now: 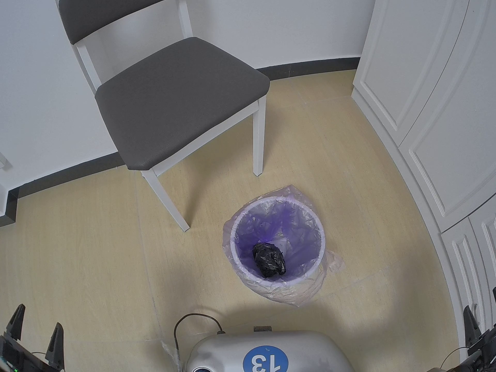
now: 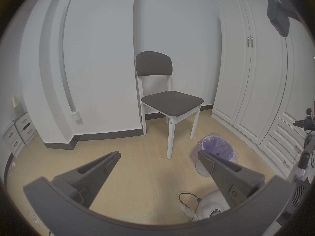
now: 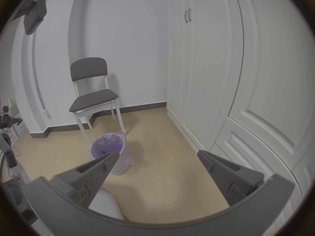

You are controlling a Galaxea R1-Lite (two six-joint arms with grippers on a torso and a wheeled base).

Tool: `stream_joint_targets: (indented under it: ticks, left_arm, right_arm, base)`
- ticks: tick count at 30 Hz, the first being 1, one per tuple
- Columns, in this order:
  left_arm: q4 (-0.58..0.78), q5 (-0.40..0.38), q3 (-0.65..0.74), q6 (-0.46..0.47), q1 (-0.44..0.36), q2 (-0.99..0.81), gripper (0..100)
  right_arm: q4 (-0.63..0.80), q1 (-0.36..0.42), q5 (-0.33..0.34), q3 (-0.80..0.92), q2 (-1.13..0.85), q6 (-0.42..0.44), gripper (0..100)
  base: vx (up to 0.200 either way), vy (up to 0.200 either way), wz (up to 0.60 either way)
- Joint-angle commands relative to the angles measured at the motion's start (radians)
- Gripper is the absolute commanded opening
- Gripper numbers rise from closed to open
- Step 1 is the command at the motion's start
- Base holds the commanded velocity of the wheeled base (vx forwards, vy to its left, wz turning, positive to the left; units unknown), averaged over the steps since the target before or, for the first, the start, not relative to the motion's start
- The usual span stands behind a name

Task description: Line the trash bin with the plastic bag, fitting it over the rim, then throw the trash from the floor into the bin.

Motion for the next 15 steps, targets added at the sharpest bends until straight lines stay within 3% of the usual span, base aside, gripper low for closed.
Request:
stream_joint_targets:
  ticks: [1, 15]
  left_arm:
    - [0.000, -0.001, 0.018, 0.002, 0.000, -0.015, 100]
    - [0.000, -0.001, 0.018, 0.002, 0.000, -0.015, 100]
  right_arm:
    - [0.001, 0.000, 0.002, 0.017, -0.011, -0.002, 100]
    - [-0.002, 0.000, 0.011, 0.017, -0.011, 0.008, 100]
  base:
    - [0.000, 0.000, 0.00]
    - [0.000, 0.000, 0.00]
